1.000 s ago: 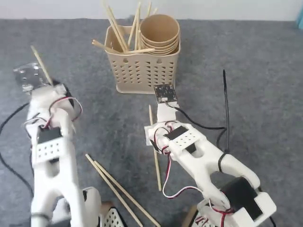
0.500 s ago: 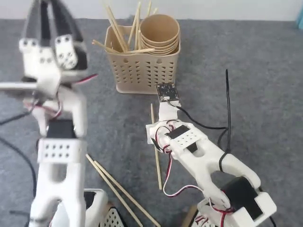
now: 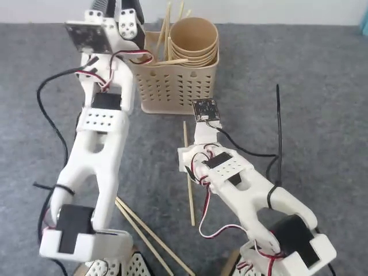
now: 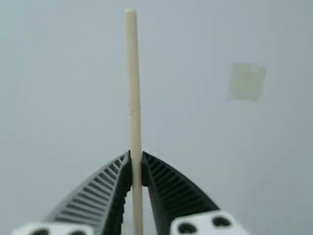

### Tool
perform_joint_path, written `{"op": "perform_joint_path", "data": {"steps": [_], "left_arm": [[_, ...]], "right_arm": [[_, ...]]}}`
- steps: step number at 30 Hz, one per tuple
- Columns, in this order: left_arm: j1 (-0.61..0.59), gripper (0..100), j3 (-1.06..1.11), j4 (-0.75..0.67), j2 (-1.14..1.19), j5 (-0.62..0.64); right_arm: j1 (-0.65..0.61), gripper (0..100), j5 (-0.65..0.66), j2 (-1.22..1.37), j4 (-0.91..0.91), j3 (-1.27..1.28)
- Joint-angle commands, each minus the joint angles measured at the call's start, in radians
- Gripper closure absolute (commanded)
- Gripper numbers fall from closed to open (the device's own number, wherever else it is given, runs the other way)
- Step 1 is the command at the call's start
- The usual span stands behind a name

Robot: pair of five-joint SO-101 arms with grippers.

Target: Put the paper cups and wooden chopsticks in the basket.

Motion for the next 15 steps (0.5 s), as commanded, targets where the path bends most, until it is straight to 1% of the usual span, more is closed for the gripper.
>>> {"op": "perform_joint_path", "data": {"steps": [1, 3, 4, 8, 11, 13, 15], "left_arm": [[0.000, 98, -0.036, -0.021, 0.008, 0.009], [0.000, 93, -0.016, -0.006, -0.003, 0.011], [0.000, 90, -0.010, 0.025, -0.014, 0.011], [0.000, 78, -0.007, 0.230, -0.075, 0.011], [0.000, 78, -0.008, 0.313, -0.137, 0.011], [-0.003, 79, -0.004, 0.342, -0.192, 0.011], [-0.035, 83, -0.002, 0.396, -0.269, 0.011]], "right_arm": [[0.013, 99.1, 0.017, -0.035, -0.018, -0.006], [0.013, 99.1, 0.017, -0.035, -0.018, -0.006], [0.013, 99.1, 0.017, -0.035, -0.019, -0.008], [0.013, 99.1, 0.017, -0.035, -0.019, -0.008], [0.013, 99.1, 0.017, -0.035, -0.019, -0.008], [0.013, 99.1, 0.017, -0.035, -0.019, -0.008], [0.013, 99.1, 0.017, -0.035, -0.019, -0.008]]}}
